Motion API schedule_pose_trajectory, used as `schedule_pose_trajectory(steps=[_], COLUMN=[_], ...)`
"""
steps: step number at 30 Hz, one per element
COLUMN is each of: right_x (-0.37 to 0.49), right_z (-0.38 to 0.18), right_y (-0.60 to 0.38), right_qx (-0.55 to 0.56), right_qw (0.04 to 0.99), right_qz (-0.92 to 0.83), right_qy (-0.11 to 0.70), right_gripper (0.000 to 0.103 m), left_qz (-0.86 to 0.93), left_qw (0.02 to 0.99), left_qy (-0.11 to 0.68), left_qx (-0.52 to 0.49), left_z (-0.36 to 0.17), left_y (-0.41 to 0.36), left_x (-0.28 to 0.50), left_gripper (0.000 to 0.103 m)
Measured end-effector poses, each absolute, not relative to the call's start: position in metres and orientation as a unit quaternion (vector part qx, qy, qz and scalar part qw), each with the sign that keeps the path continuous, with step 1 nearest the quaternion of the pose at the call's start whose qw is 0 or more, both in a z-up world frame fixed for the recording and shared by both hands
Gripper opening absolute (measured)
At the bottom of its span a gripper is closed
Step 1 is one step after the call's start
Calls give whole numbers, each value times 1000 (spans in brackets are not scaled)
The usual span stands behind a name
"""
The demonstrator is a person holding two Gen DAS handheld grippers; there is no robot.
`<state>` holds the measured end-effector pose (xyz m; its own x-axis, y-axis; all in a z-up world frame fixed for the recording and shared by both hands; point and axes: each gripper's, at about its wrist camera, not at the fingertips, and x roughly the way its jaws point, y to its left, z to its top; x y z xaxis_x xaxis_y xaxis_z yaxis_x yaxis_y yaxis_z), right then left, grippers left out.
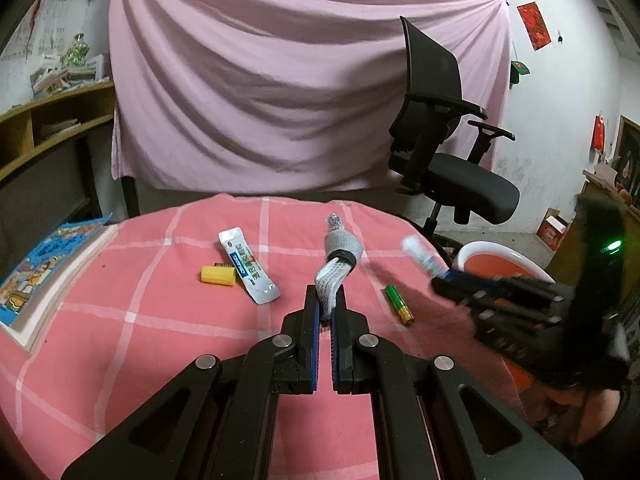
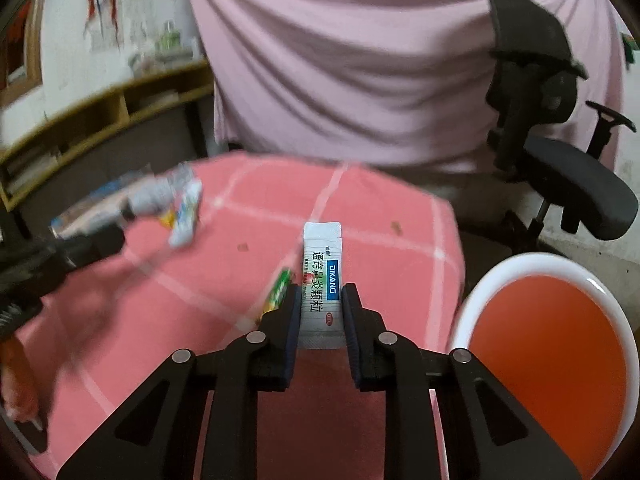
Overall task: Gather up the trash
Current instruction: 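Carry the wrapper and sachet over the orange bucket and open both tools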
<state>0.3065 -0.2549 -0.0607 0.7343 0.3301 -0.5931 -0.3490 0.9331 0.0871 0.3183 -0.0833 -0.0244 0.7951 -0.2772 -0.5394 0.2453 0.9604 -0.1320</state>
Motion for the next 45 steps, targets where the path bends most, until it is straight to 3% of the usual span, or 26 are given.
schedule_pose_trajectory(steps=[10,20,28,40,45], right_x=[257,226,218,249,250], right_z=[-4,14,6,-29,-40], right_y=[-293,-345,-392,-450,-459], right_qx=[28,34,56,128,143], right_qw=[980,995,997,971,963], right_qz=[163,95,45,-5,-15], right_qy=[111,18,40,200,230], right_gripper=[19,19,19,20,22], left_qz=[-142,-196,-250,-276,-286], left_qw=[966,969,953,917,900], left_qy=[217,146,160,275,322], left_qx=[-12,46,57,80,75], left_z=[10,39,29,-6,-17], left_y=[-113,-182,-245,-307,-313], left_x=[308,289,294,325,333], left_gripper=[3,3,3,3,3])
